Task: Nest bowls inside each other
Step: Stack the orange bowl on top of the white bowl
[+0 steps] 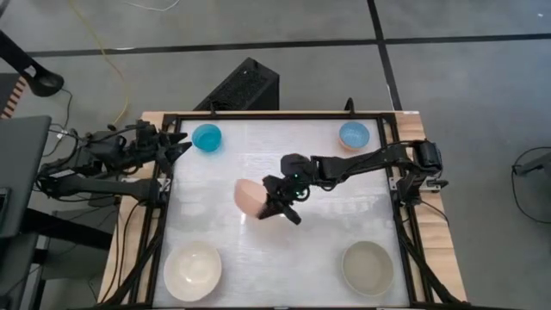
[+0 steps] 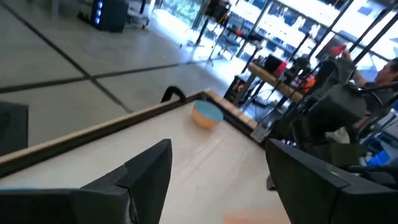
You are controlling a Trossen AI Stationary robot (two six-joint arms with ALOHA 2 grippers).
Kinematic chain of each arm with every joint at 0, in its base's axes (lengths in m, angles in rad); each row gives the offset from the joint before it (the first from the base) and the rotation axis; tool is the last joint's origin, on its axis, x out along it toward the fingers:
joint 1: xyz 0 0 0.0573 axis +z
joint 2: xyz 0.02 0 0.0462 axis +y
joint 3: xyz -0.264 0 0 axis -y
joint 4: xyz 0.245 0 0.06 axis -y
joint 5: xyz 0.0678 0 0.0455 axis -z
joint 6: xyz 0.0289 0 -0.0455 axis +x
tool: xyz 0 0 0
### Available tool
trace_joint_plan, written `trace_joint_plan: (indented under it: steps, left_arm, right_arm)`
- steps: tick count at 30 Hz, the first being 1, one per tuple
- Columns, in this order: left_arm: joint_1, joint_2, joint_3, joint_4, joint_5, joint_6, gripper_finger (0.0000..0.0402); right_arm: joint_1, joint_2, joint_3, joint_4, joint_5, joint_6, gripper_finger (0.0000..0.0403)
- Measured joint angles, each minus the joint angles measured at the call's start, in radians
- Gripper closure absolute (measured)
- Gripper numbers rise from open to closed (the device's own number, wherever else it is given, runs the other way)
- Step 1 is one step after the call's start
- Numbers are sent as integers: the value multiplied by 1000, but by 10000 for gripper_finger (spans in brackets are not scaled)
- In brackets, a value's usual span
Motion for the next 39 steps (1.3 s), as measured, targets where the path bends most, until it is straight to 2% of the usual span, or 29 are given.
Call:
trace_joint_plan:
  steps: [6, 13, 19, 29, 31, 39]
  left_arm:
    - [0, 0, 0, 41, -23, 8, 152]
    - [0, 0, 0, 110, -66, 54, 152]
    - [0, 0, 0, 150, -77, 72, 152]
    - [0, 0, 0, 155, -77, 70, 152]
    - [0, 0, 0, 155, -76, 70, 152]
    - [0, 0, 0, 141, -74, 55, 152]
  right_arm:
    - [52, 46, 149, -3, 15, -10, 402]
    - [126, 210, 344, -10, 16, -3, 402]
    - [173, 416, 607, -38, -24, 14, 403]
    - [180, 720, 1080, -292, -30, -75, 403]
    - [181, 719, 1044, -232, -29, -72, 403]
    - [197, 733, 1043, -296, -19, -161, 402]
